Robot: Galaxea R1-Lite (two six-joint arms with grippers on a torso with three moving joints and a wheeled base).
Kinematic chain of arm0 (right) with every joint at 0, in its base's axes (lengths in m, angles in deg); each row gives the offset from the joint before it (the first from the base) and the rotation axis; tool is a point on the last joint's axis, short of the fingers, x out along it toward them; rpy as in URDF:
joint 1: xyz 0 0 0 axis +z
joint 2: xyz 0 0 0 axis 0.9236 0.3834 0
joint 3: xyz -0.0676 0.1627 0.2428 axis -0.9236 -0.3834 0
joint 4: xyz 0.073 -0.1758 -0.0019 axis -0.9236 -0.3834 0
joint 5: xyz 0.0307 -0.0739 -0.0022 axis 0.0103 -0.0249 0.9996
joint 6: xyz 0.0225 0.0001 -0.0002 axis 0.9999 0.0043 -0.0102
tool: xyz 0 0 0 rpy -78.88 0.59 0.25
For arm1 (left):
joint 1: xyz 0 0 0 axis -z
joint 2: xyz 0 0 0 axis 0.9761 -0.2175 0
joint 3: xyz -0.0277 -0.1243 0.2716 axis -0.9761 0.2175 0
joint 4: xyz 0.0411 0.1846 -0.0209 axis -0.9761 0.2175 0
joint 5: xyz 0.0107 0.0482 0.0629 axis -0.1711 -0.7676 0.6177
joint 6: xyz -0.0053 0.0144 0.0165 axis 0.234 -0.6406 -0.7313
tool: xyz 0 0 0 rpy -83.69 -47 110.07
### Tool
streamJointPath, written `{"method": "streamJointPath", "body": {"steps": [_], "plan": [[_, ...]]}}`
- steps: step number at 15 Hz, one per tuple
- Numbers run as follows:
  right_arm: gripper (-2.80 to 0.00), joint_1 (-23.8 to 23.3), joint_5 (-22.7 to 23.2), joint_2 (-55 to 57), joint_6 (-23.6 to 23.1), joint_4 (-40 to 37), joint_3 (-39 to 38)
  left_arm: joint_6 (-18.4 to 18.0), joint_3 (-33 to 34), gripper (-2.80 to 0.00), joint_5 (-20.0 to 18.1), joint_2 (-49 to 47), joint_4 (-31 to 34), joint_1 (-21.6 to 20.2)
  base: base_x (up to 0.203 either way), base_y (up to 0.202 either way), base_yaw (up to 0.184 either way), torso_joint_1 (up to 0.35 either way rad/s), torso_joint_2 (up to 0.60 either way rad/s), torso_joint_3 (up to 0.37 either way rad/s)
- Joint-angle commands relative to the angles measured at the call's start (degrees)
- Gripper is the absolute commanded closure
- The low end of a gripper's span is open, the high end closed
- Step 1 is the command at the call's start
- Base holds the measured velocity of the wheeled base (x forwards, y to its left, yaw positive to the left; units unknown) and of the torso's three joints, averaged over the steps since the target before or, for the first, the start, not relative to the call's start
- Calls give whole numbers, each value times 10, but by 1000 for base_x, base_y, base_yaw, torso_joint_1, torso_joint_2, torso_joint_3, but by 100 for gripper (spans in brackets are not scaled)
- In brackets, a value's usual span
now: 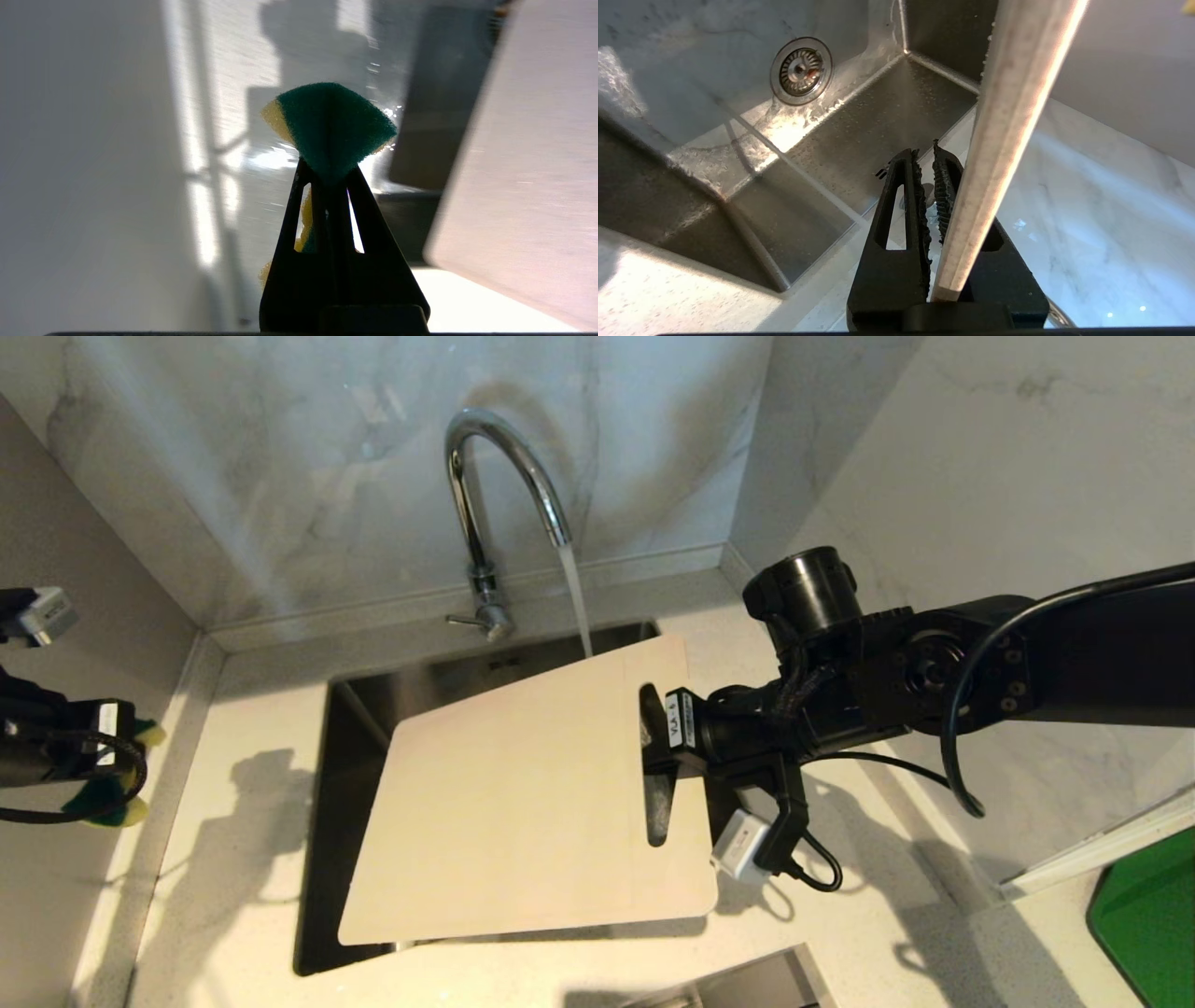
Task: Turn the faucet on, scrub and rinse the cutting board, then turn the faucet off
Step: Scrub the cutting board underwater
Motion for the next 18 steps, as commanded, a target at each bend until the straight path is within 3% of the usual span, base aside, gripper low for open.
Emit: {"method": "streamJointPath", "body": {"steps": [1,5,13,18], "plan": [[0,2,6,0,-9,-1,1,57,-8,0,-1,-31,6,40,0,0,0,0,0,0],[0,29,6,0,-9,-1,1,140,-24,0,-33,-35,5,103,0,0,0,0,0,0],[0,73,4,-14,-10,-1,-12,211,-109,0,-38,-89,14,233,0,0,0,0,0,0],[0,79,2,-17,-9,0,-25,242,-174,0,-67,-139,13,298,0,0,0,0,0,0]]}}
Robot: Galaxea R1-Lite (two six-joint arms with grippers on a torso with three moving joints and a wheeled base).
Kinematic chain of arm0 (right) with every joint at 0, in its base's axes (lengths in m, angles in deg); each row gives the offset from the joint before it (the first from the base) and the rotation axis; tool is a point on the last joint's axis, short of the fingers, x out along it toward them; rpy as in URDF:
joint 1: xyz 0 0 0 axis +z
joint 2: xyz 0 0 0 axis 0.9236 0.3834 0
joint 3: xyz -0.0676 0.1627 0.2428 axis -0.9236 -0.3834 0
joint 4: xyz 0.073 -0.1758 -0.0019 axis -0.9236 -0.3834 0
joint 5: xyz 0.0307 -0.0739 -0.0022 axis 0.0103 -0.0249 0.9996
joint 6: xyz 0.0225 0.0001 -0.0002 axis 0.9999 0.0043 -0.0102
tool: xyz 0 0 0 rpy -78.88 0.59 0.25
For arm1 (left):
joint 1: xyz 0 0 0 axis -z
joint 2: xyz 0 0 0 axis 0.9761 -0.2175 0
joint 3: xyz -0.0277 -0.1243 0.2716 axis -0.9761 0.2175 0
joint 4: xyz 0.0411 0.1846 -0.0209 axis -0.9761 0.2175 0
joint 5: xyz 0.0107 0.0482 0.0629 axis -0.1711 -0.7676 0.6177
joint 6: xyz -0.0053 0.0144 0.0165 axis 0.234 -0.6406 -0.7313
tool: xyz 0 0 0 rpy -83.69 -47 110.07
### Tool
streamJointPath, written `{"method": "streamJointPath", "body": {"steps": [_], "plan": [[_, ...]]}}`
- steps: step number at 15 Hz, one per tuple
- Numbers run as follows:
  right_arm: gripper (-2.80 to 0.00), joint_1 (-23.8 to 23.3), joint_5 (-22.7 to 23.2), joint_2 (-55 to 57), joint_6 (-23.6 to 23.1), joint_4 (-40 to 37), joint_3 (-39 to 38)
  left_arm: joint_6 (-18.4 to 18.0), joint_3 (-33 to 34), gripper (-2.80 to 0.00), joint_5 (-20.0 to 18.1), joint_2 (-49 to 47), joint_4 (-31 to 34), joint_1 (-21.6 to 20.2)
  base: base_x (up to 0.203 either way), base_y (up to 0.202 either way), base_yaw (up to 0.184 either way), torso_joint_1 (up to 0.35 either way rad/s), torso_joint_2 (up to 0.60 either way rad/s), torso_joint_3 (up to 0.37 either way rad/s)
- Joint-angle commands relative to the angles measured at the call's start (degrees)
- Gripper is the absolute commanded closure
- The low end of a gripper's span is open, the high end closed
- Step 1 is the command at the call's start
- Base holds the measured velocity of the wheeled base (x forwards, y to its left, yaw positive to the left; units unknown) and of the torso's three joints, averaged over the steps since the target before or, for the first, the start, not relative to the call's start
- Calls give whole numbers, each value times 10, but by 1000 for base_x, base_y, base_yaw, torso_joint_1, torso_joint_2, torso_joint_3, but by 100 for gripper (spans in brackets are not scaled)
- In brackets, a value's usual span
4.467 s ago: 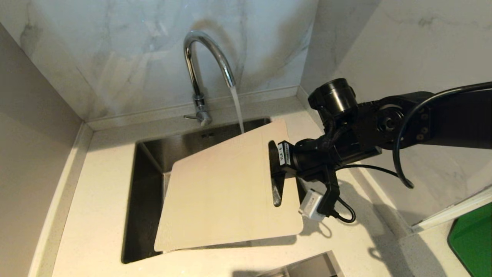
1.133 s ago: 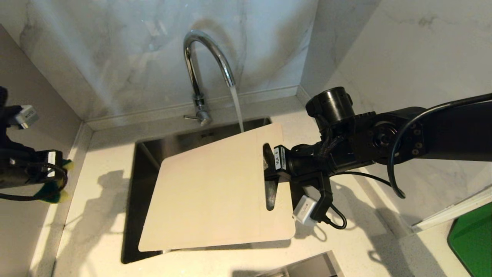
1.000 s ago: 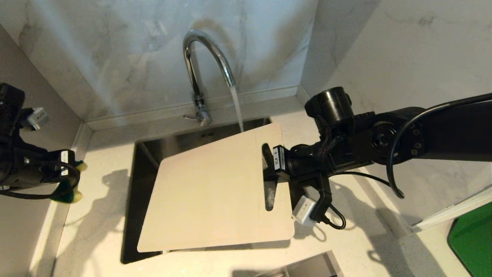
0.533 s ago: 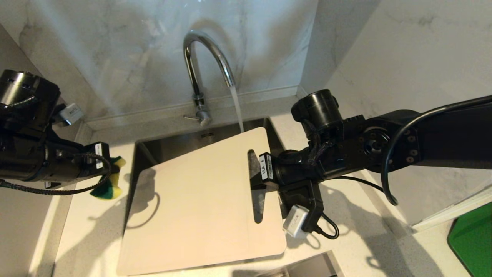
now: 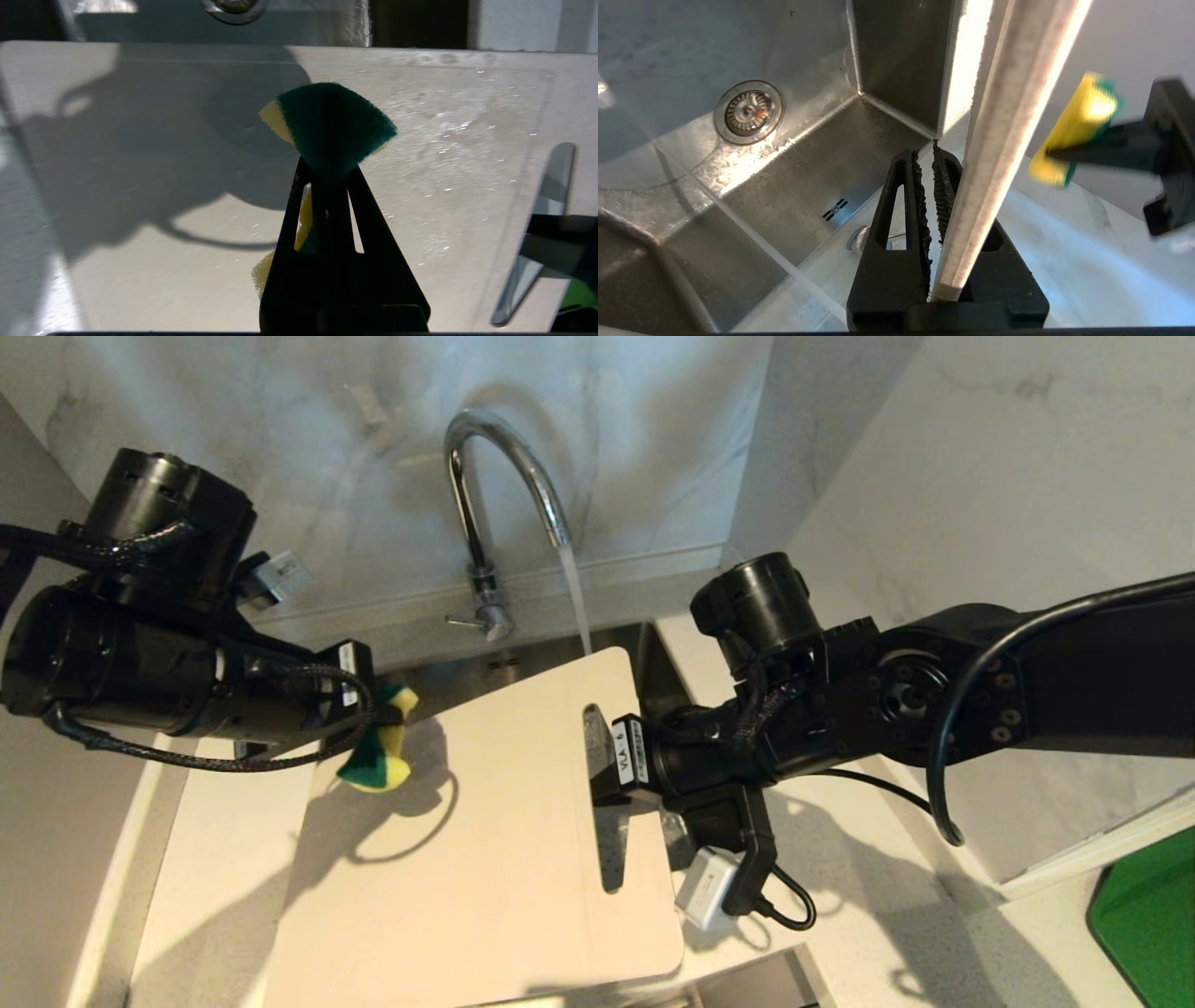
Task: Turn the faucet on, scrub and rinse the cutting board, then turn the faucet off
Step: Scrub the cutting board underwater
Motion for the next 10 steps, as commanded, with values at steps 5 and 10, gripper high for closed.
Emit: {"method": "streamJointPath", "body": {"steps": [5,10], "plan": [[0,1,3,-10,-9,0,-19,18,-54,0,-27,-72,-18,30,0,0,0,0,0,0],[0,1,3,-15,-8,0,-16,17,-72,0,-31,-113,-18,33,0,0,0,0,0,0]]}}
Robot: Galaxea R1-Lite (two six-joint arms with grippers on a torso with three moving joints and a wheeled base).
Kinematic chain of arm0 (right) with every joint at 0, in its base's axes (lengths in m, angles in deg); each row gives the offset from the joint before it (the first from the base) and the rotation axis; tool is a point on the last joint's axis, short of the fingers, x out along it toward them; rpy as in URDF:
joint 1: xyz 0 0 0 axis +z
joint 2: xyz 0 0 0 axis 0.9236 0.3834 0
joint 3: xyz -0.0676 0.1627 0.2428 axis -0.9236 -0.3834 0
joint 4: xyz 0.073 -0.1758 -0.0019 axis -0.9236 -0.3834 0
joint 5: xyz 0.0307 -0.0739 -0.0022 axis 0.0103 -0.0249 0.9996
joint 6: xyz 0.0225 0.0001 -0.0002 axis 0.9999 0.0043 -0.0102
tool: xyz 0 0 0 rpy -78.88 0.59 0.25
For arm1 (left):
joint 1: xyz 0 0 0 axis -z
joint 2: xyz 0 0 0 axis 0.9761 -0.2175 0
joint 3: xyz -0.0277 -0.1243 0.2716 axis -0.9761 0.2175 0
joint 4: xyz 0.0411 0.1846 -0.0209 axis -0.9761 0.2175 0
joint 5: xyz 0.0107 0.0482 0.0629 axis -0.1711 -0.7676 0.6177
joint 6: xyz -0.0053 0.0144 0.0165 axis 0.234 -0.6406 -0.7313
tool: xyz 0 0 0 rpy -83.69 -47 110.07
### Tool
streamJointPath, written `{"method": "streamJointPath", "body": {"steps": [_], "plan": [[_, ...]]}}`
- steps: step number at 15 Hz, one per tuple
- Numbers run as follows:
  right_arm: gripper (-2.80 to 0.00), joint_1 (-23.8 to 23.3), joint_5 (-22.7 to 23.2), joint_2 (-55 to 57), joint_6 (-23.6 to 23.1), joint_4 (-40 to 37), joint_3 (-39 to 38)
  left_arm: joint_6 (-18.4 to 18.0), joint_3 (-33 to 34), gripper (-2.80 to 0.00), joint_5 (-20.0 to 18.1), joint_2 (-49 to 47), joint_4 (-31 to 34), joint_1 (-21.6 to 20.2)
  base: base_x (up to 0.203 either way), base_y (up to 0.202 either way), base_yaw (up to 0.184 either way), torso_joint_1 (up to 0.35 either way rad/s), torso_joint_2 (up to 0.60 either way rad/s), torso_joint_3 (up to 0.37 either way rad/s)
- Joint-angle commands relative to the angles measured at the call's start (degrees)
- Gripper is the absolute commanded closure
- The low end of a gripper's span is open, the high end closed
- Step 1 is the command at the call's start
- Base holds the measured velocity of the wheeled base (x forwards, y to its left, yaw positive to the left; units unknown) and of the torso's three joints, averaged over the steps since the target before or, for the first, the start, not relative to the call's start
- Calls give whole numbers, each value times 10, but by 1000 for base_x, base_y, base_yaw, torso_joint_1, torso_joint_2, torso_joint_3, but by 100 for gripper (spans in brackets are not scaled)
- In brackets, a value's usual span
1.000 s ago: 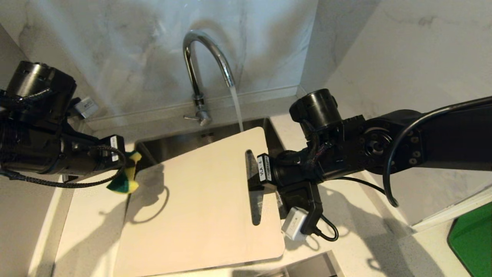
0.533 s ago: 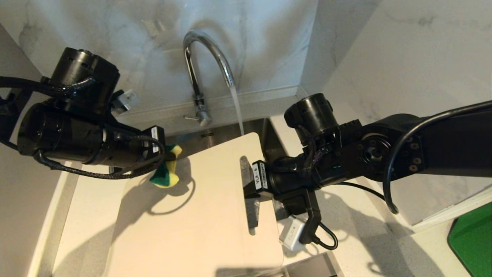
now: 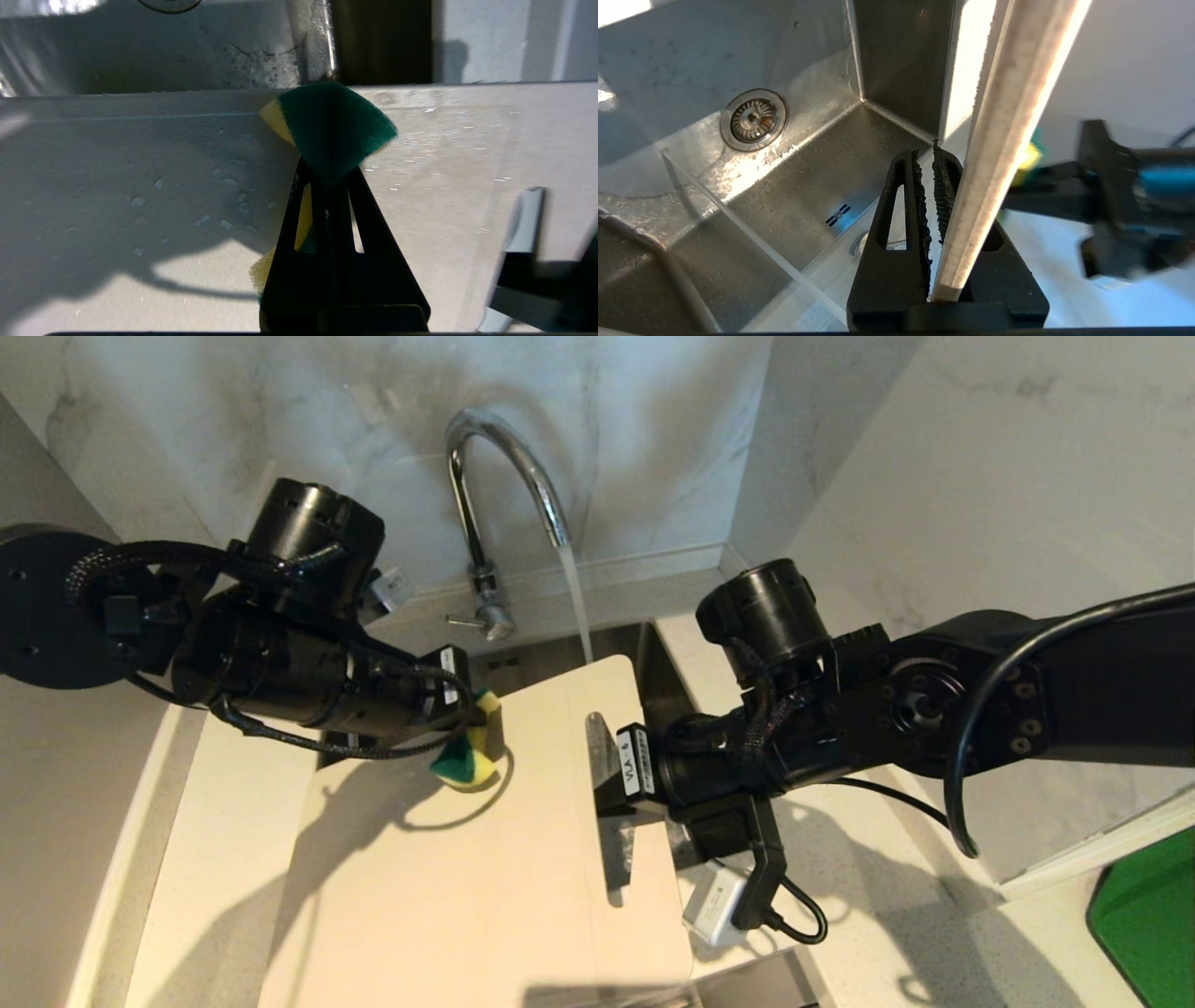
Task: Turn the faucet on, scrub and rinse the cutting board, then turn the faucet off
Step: Scrub the cutting board underwater
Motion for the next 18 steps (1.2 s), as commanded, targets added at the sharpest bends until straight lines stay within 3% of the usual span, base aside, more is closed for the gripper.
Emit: {"method": "streamJointPath", "body": {"steps": [1,6,9,14,18], "plan": [[0,0,2,-3,-8,-1,4,2,4,0,0,-18,2,-3,0,0,0,0,0,0],[0,0,2,-3,-8,-1,6,3,50,0,3,-13,1,-20,0,0,0,0,0,0],[0,0,1,-3,-8,-1,9,3,94,0,4,9,1,-55,0,0,0,0,0,0],[0,1,-3,-3,9,-1,34,1,204,0,6,35,-85,-99,0,0,0,0,0,0],[0,0,-12,-17,40,-1,63,-1,249,0,6,56,-112,-140,0,0,0,0,0,0]]}}
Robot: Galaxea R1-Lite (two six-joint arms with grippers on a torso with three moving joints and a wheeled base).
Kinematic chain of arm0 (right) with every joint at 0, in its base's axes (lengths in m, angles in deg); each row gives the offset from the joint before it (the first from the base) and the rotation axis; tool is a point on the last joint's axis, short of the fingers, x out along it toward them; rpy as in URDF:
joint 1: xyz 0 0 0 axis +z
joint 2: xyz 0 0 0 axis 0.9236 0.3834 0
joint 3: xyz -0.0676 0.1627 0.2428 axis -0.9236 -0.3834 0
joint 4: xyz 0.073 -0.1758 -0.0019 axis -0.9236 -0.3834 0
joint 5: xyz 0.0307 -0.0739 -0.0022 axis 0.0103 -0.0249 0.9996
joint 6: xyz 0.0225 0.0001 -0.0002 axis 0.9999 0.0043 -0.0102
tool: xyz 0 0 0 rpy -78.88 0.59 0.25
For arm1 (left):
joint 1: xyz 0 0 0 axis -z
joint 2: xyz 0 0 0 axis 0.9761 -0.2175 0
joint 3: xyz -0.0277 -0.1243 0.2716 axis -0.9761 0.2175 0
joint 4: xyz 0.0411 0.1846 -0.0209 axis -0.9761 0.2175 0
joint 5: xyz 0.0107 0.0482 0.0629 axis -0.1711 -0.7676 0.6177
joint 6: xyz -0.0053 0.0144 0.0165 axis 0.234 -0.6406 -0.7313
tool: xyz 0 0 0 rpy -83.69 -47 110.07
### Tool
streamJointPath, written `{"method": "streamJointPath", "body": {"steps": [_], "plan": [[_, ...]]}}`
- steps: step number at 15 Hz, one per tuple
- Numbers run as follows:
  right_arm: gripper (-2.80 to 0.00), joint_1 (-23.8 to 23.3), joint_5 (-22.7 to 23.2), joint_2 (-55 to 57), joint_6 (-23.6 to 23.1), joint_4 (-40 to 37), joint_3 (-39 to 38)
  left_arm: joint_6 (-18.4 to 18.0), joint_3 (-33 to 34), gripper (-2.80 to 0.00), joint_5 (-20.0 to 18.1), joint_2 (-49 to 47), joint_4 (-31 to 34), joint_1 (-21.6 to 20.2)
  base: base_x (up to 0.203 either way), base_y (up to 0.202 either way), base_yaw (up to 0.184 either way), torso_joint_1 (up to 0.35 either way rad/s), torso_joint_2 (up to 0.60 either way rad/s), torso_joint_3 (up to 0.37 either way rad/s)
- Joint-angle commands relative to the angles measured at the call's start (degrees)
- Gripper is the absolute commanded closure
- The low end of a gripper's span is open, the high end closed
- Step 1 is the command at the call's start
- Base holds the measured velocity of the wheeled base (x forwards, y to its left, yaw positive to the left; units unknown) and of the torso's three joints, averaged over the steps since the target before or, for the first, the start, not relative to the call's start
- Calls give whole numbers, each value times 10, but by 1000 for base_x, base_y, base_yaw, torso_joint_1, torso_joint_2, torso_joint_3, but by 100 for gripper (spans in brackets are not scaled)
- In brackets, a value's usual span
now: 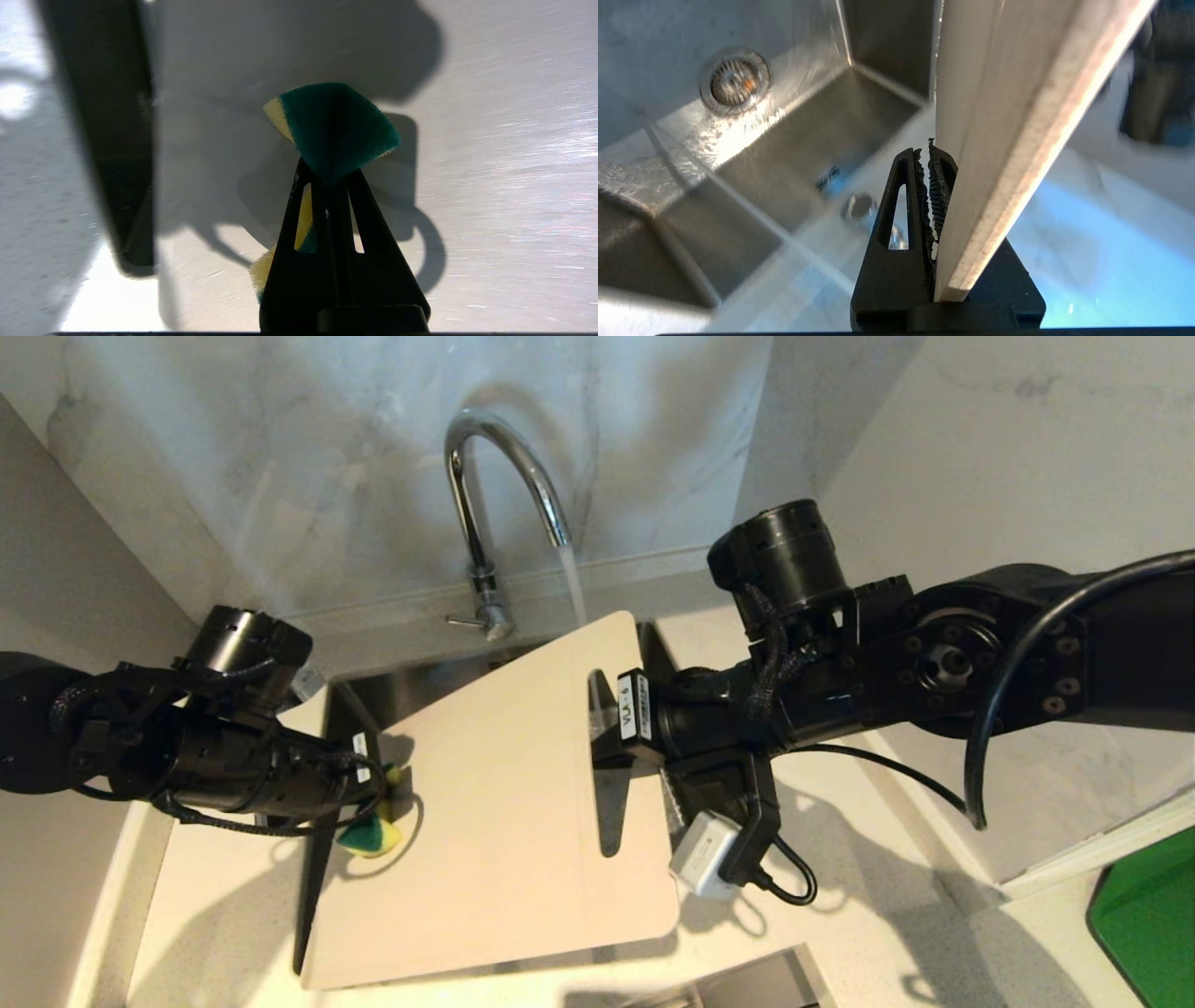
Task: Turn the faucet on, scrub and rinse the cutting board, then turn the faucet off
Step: Scrub the cutting board underwater
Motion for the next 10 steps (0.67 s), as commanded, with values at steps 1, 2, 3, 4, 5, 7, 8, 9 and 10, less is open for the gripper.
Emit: {"method": "streamJointPath", "body": {"steps": [1,2,3,4,5,7,8,9,10], "plan": [[0,0,2,-14,-4,-1,10,2,26,0,-1,14,-9,-24,0,0,0,0,0,0],[0,-1,2,-21,-2,-1,11,0,37,0,-2,15,-19,-33,0,0,0,0,0,0],[0,-1,2,-27,7,-1,9,-2,44,0,-2,15,-26,-41,0,0,0,0,0,0],[0,-2,2,-32,11,-1,9,-5,45,0,-2,15,-29,-49,0,0,0,0,0,0],[0,-3,3,-34,11,-1,10,-12,48,0,-2,15,-30,-61,0,0,0,0,0,0],[0,-9,3,-39,11,-1,7,-25,49,0,-4,16,-31,-94,0,0,0,0,0,0],[0,-11,3,-39,11,-1,5,-29,47,0,-4,21,-33,-107,0,0,0,0,0,0],[0,-11,3,-38,11,-1,5,-35,45,0,-5,29,-38,-111,0,0,0,0,0,0],[0,-11,3,-38,11,-1,6,-39,40,0,-5,40,-42,-112,0,0,0,0,0,0]]}}
